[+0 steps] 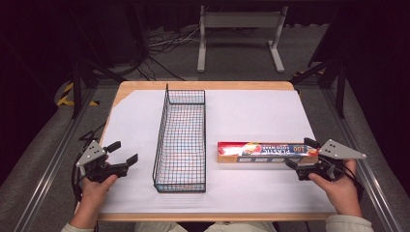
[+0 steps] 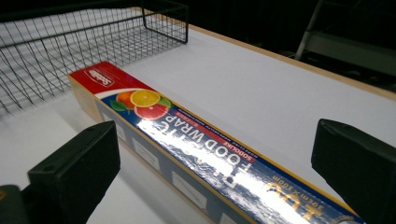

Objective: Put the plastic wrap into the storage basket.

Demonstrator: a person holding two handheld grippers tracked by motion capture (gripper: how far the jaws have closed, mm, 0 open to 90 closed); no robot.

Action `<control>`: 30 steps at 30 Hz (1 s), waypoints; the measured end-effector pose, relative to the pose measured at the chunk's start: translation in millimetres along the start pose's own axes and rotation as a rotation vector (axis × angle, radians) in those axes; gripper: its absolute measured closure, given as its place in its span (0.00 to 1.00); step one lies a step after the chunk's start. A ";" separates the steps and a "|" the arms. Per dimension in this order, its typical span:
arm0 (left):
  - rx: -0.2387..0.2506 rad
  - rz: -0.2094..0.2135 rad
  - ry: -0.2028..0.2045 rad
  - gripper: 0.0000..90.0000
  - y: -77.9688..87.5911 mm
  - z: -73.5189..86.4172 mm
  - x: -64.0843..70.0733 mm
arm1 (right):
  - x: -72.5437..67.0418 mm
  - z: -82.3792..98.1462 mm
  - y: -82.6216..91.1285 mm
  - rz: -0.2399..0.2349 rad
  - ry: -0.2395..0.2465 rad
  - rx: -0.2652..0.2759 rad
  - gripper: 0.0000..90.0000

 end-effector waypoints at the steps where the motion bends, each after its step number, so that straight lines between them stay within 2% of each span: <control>1: 0.000 -0.001 0.001 0.17 0.5 -0.2 0.2 | -0.6 -1.1 -0.5 -0.001 0.006 -0.009 0.02; 3: 0.007 -0.002 0.001 0.17 1.2 -1.4 0.4 | -0.5 -3.4 -1.2 -0.015 -0.020 -0.015 0.02; 5: 0.004 0.000 0.001 0.17 0.8 -1.3 0.9 | 0.1 -5.7 -0.5 -0.047 -0.028 -0.052 0.06; 7: 0.003 0.002 0.001 0.17 -0.3 -1.1 0.8 | 1.1 -8.9 0.3 -0.072 -0.015 -0.101 0.10; 9: -0.002 0.003 0.000 0.17 -1.4 -0.2 1.1 | 1.9 -17.1 1.1 -0.104 0.014 -0.124 0.16; 18: 0.003 0.004 0.006 0.17 -0.6 0.1 1.3 | 10.5 -46.1 -10.3 -0.172 0.090 -0.237 0.19; 25: 0.000 0.001 0.006 0.17 0.2 0.4 0.7 | 16.8 -66.6 -19.0 -0.177 0.108 -0.242 0.17; 30: 0.002 0.000 0.004 0.17 -0.3 0.5 1.1 | 21.1 -69.4 -21.5 -0.173 0.126 -0.264 0.20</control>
Point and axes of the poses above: each handheld gripper's, and its own axes: y roughly backward along the jaws, z roughly out of its underside, x roughly to its right, the point moved 6 cm from there along -y, roughly forward along the jaws, and after that the axes turned 11 degrees about -z, right-handed, at the moved point
